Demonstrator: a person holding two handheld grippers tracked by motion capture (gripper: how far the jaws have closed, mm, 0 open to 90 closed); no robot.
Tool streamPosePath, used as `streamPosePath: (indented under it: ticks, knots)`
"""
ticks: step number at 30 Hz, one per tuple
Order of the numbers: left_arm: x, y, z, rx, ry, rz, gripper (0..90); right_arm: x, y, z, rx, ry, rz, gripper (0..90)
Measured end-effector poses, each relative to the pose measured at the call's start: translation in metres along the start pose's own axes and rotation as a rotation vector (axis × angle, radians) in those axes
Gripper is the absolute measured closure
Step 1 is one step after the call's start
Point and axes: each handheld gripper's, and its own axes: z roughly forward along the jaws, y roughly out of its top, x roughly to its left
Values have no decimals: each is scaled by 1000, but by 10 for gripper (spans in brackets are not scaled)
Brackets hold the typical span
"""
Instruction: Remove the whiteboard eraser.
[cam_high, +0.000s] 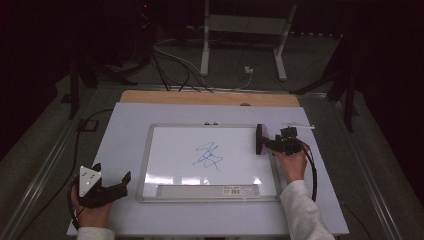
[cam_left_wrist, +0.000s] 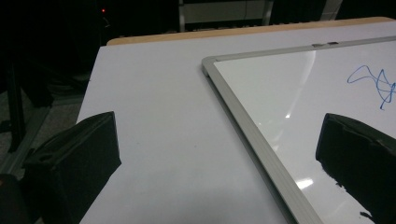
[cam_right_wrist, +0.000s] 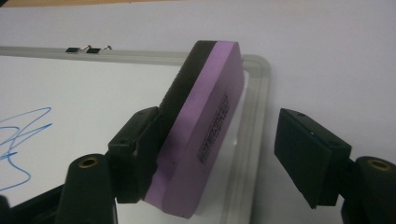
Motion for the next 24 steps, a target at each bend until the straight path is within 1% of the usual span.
streamPosePath:
  ticks: [4,7,9,11,12,13,14,15,17,18,22,24]
  knots:
    - [0,0,0,0,1,-2,6,7,2,7,16,35,4,308]
    - [1,0,-1,-2,2,-2,6,12,4,12,29,46,2,307]
    - [1,0,-1,-3,3,-5,6,13,4,14,35,54,22,309]
    - [2,-1,-1,0,2,-6,6,13,3,17,47,74,38,306]
    - [2,-1,-1,2,3,-5,6,13,3,18,55,87,42,302]
    - [2,-1,-1,0,4,-5,6,14,2,20,74,99,41,302]
    - [2,-1,-1,-1,4,-4,6,14,1,22,94,97,34,325]
    - [1,0,-1,-3,4,-4,6,14,0,24,103,85,20,338]
    - [1,0,-1,-3,4,-4,6,12,-3,25,109,92,39,389]
    - [1,-1,-1,-1,4,-5,6,11,-3,25,102,94,42,395]
    - [1,-1,0,1,4,-1,6,11,-1,21,87,78,33,405]
    - [1,-1,0,0,4,-1,6,11,0,18,78,78,25,407]
